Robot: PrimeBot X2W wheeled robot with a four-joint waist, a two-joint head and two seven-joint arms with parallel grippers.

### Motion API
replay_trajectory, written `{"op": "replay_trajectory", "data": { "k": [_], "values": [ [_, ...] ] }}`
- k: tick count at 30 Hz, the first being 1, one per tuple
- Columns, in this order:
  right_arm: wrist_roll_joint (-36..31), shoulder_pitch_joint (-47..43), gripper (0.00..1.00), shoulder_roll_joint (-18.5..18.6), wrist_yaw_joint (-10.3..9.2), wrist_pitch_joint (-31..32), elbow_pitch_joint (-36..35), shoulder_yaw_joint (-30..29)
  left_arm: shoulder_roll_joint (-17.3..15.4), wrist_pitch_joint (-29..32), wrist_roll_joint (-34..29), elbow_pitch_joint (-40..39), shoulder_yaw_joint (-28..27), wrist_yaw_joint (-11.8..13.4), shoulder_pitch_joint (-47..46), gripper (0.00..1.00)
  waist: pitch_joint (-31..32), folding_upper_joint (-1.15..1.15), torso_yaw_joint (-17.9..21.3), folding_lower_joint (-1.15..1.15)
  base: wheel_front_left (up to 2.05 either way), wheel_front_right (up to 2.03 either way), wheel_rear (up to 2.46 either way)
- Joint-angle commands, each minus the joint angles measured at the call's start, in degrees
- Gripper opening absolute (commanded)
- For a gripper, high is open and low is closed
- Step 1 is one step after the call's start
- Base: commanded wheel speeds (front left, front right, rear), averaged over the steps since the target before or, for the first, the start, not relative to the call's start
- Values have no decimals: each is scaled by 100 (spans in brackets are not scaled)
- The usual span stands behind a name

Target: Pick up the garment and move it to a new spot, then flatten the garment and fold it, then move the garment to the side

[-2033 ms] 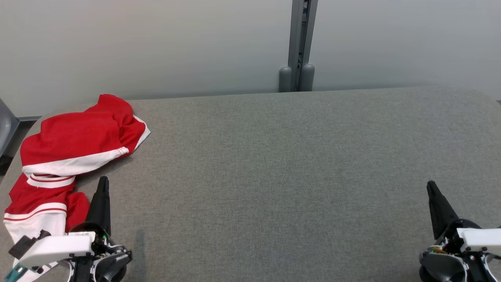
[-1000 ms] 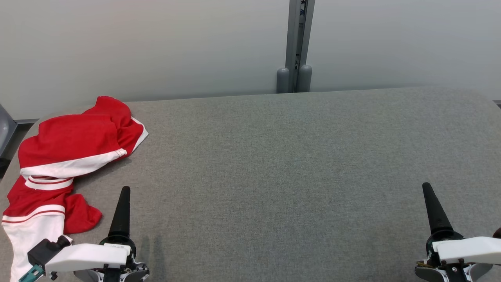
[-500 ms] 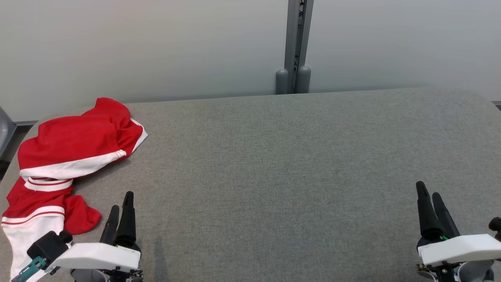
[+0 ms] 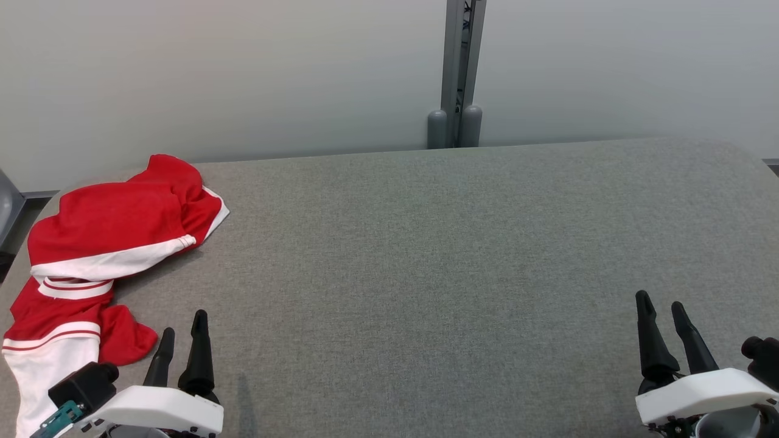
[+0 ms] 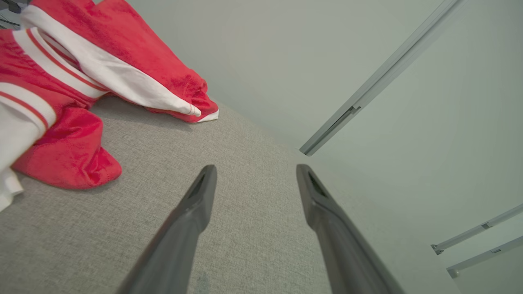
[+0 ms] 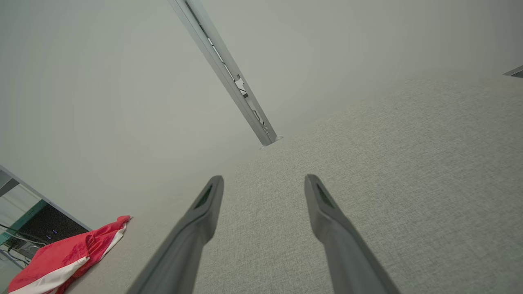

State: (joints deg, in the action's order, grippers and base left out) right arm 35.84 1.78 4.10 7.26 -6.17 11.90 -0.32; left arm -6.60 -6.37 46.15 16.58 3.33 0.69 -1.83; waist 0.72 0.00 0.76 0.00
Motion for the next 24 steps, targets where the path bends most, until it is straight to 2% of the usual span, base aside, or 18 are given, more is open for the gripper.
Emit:
{"op": "replay_trajectory", "data": {
  "k": [1, 24],
  "values": [
    [-204, 35, 100, 57, 27, -84, -33, 11, -54, -58, -200, -33, -3, 48, -17, 100, 5, 0, 3, 0, 0, 0, 0],
    [-1554, -69, 100, 27, 29, -418, 26, 48, -7, -391, -1711, -135, -145, 39, 199, 100, 31, 0, 49, 0, 0, 0, 0]
  ]
}}
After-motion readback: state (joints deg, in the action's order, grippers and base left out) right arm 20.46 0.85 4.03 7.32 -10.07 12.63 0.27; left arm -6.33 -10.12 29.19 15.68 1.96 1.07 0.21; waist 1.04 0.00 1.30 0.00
